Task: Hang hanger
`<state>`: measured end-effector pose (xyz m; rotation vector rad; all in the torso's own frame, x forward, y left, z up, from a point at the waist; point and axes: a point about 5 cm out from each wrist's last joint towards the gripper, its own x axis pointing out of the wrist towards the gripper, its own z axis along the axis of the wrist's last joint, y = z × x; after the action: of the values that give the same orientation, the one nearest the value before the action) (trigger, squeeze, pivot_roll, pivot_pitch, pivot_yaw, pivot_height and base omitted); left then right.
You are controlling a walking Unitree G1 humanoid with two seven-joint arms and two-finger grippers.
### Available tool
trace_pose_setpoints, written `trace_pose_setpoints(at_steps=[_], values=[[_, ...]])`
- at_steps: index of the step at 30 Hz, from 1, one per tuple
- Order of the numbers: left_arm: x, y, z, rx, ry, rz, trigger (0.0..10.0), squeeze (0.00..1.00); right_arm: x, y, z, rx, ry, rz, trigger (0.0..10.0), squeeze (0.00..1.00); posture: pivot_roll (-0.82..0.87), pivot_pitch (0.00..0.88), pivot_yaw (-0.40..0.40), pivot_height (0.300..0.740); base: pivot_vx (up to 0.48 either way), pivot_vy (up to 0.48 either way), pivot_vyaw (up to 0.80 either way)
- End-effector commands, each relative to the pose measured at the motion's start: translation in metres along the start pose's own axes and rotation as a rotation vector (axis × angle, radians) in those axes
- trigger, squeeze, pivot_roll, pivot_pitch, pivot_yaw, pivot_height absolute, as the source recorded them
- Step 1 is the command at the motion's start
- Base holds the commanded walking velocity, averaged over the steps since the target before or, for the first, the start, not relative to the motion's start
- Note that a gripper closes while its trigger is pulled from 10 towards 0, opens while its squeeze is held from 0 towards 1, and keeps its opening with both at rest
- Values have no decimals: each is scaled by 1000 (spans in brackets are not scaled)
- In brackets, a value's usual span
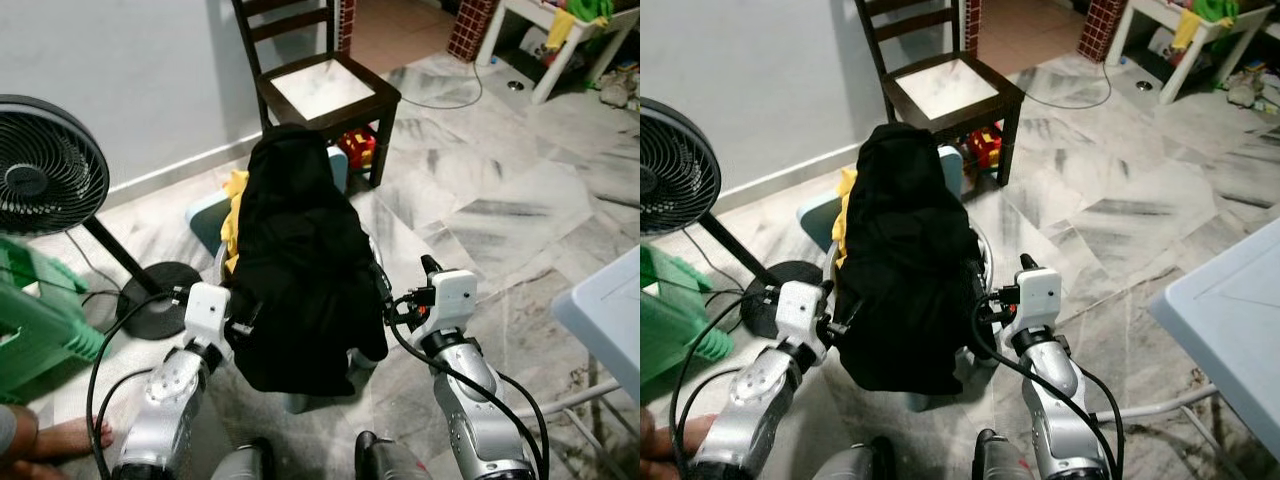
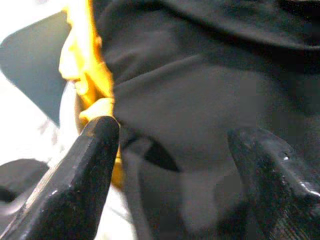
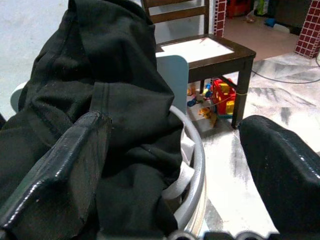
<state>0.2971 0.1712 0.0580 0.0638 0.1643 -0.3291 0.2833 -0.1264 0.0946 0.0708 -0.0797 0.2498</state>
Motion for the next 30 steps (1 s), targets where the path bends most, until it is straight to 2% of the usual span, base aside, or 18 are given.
trace_pose_setpoints(at_steps=[1, 6, 7, 9, 13, 18, 24, 30], values=[[-1, 6, -6, -7, 23, 3, 10000, 0, -2, 0, -2, 1, 14, 1, 10000, 0, -14, 255, -17, 740, 0, 0, 0], [11, 14, -8, 40, 84, -7, 10000, 0, -3, -3, -1, -6, 13, -6, 10000, 0, -31, 257, -16, 740, 0, 0, 0], [14, 11, -10, 31, 98, -22, 0, 0, -4, -3, -1, -7, 13, -8, 10000, 0, -31, 257, -16, 740, 0, 0, 0], [18, 7, -14, 12, 112, -45, 0, 0, -4, -3, -1, -7, 13, -8, 10000, 0, -31, 257, -16, 740, 0, 0, 0], [30, -16, -15, -14, 123, -112, 0, 0, -4, -1, 0, -11, 11, -8, 10000, 0, -50, 258, -6, 740, 0, 0, 0], [38, -30, -11, -25, 110, -145, 0, 0, -5, 0, -1, -12, 12, -12, 10000, 0, -55, 255, -5, 740, 0, 0, 0], [39, -33, -12, -19, 106, -164, 0, 0, -5, -1, -1, -16, 11, -14, 10000, 0, -54, 254, -1, 740, 0, 0, 0], [32, -26, -18, -25, 97, -140, 0, 0, -4, -1, -2, -17, 16, -17, 10000, 0, -37, 256, -3, 740, 0, 0, 0]])
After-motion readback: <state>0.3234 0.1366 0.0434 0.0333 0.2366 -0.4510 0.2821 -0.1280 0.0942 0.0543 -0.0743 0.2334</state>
